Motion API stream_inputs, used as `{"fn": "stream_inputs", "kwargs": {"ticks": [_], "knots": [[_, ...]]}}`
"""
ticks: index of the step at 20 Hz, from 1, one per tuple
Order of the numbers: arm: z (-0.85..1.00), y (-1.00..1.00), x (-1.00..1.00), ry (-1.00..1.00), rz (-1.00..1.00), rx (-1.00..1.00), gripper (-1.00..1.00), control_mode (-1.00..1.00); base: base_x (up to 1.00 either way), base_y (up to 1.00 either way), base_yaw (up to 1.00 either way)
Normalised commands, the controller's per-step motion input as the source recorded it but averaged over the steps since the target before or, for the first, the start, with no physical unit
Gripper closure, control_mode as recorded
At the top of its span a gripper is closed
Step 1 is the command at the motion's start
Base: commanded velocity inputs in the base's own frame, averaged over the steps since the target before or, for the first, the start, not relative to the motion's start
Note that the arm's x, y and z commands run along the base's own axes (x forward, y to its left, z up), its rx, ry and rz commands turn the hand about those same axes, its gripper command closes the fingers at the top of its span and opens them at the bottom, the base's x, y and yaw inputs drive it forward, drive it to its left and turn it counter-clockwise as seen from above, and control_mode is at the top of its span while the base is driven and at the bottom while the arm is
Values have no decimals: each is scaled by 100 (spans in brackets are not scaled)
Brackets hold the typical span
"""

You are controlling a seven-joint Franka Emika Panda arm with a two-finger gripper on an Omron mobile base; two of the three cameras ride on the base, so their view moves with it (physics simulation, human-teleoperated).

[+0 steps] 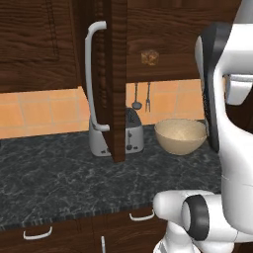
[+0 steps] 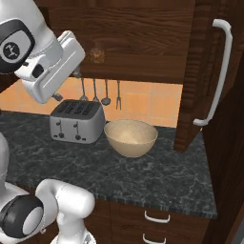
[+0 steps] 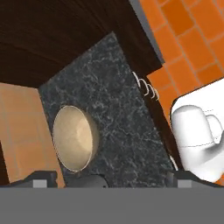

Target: Open the cabinet, pick up the bread from the cabinet and place it in the basket. Then move the basket to the dining counter.

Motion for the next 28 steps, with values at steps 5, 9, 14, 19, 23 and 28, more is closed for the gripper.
{"fn": "stream_inputs", "kwargs": {"ticks": [5,9,14,19,23,28], "knots": [[-2,2,0,8,87,-19,-100,-100,0,0,0],[-8,0,-16,0,92,-27,-100,-100,0,0,0],[4,0,-13,-3,90,-31,-100,-100,0,0,0],[5,0,11,-27,79,-24,-100,-100,0,0,0],[0,10,63,-47,56,-18,-100,-100,0,0,0],[0,22,94,-49,44,-20,-100,-100,0,0,0]]}}
